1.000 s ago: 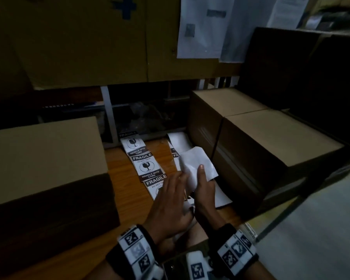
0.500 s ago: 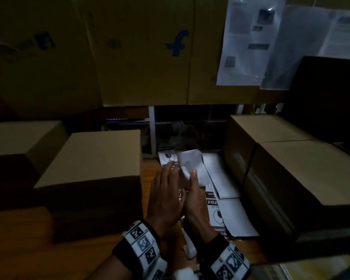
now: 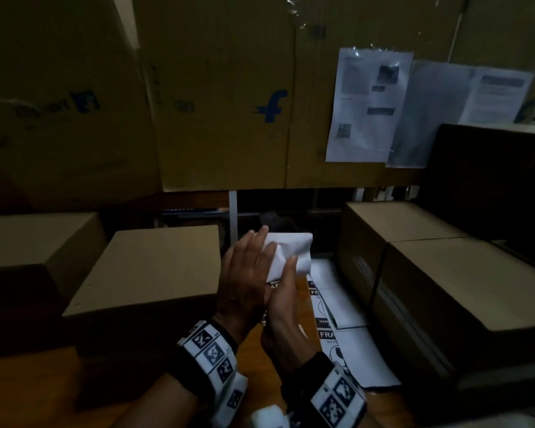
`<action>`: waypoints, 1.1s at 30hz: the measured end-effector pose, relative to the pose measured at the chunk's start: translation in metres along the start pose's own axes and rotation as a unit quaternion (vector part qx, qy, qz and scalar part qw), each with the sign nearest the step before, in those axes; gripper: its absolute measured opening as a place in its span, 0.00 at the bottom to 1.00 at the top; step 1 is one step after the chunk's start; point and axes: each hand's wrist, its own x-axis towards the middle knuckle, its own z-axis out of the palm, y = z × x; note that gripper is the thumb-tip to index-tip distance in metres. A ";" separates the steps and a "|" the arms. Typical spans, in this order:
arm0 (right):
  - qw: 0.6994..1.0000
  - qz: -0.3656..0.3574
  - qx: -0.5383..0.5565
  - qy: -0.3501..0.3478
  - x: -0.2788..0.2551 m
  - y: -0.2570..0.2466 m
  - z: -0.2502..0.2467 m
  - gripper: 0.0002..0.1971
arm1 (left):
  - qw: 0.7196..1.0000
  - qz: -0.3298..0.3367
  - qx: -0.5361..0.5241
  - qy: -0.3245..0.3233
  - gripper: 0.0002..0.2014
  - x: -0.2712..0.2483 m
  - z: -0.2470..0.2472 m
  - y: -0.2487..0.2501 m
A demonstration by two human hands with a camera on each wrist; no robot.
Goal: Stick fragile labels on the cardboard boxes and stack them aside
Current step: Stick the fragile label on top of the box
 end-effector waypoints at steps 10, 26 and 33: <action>0.987 -0.054 0.114 0.096 -0.017 -0.008 0.107 0.39 | 0.981 0.187 0.052 0.027 0.14 0.053 -0.048 -0.105; 0.954 0.001 0.296 -0.057 -0.045 -0.008 0.206 0.21 | 0.975 0.211 0.005 0.075 0.21 0.085 -0.096 -0.221; 0.982 -0.083 0.159 -0.055 -0.045 -0.021 0.207 0.11 | 0.992 0.095 -0.065 0.059 0.26 0.095 -0.121 -0.263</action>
